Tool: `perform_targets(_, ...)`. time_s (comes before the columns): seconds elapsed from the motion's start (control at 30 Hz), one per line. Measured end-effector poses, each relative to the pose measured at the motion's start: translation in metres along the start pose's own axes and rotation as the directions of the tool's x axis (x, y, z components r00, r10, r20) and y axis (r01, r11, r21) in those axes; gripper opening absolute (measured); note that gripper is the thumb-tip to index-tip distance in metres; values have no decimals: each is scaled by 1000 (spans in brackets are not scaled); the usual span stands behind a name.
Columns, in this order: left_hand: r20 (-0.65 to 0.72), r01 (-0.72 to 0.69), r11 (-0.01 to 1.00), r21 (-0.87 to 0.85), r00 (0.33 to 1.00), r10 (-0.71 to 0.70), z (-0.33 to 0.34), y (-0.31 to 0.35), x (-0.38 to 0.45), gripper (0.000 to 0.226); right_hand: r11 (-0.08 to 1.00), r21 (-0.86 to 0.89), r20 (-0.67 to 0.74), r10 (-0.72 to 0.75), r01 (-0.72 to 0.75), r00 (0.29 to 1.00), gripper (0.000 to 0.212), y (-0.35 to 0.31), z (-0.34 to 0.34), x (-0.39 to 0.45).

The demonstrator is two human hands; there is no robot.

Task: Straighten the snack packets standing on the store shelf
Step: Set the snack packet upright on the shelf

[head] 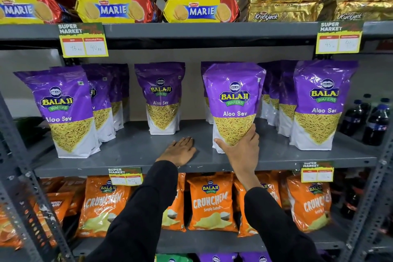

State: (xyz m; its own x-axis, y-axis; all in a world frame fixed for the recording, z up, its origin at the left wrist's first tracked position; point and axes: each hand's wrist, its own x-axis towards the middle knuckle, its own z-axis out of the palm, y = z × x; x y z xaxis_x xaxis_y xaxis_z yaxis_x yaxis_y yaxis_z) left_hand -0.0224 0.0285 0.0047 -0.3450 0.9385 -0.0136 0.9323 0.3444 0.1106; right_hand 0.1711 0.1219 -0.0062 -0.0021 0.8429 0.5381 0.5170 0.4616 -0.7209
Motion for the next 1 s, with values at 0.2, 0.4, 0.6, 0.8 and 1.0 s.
perform_targets(0.2, -2, 3, 1000, -3, 1000, -3, 0, -2, 3, 63, 1000, -16, -6, -9, 9, 1000, 133, -2, 1, 0)
perform_targets(0.4, -10, 14, 1000, -3, 1000, -14, 1, -1, 5, 62, 999, -41, 8, -33, 34, 999, 134, -2, 0, 0)
perform_targets(0.6, -41, 13, 999, -33, 999, -14, 1, 0, 1, 63, 994, -98, 3, -51, 51, 999, 137, 1, 0, -1)
perform_targets(0.8, -270, -51, 964, -261, 963, -22, 2, -8, -21, 57, 986, 85, -155, -130, 144, 979, 98, 4, -7, -28)
perform_targets(1.0, -284, 29, 974, -225, 954, -94, 7, -79, -40, 60, 840, 310, -36, -457, 445, 889, 48, -35, 20, -70)
